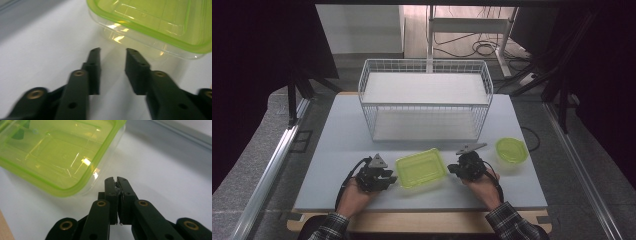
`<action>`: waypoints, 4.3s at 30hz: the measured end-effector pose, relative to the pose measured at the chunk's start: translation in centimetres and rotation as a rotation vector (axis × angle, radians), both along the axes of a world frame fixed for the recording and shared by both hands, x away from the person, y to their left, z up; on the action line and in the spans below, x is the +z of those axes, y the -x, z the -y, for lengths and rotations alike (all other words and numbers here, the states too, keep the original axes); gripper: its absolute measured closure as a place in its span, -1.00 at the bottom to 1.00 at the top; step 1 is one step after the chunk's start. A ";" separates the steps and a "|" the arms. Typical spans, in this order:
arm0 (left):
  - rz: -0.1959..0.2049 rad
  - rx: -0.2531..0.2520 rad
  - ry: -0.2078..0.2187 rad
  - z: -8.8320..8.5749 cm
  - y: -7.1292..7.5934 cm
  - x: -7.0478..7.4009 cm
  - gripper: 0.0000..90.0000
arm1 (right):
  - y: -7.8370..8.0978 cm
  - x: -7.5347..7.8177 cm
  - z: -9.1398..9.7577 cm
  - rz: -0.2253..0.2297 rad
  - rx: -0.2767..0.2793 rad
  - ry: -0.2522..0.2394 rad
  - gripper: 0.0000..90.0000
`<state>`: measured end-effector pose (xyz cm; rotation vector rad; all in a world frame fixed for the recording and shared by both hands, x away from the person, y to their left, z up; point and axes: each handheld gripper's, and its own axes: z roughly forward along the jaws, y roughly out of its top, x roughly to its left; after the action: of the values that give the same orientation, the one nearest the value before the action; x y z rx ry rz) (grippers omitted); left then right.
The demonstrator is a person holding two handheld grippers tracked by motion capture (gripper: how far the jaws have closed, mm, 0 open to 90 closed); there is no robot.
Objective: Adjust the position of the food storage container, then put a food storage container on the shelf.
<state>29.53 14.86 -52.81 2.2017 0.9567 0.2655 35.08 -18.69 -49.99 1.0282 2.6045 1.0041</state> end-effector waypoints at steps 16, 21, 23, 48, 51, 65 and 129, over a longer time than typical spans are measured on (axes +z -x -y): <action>0.088 0.093 0.062 -1.7 2.6 1.1 -0.73 | 1.9 1.6 2.3 0.119 -0.021 -0.088 -0.14; 0.098 0.085 0.045 -1.8 3.1 0.8 -0.93 | 2.5 1.7 3.0 0.123 -0.032 -0.117 -0.41; 0.097 0.083 0.038 -1.7 3.0 0.6 -0.95 | 2.8 1.5 3.0 0.117 -0.033 -0.122 -0.50; 0.133 0.015 -0.038 -1.2 3.3 -0.3 -0.99 | 1.2 0.8 1.8 -0.021 -0.043 -0.180 -0.93; 0.136 0.011 -0.046 -1.0 3.4 -0.3 -0.99 | 0.6 1.2 1.6 -0.041 -0.046 -0.211 -0.92; 0.147 0.003 -0.054 -1.0 3.5 -0.3 -0.99 | -1.7 1.7 0.1 -0.108 -0.043 -0.244 -0.38; 0.136 0.004 -0.092 -1.0 3.8 -0.6 -0.98 | -5.8 5.4 1.7 -0.423 -0.134 -0.630 0.77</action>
<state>25.78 15.87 -53.38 2.2331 0.8903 0.4640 40.87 -20.39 -44.55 1.6873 2.5053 1.8013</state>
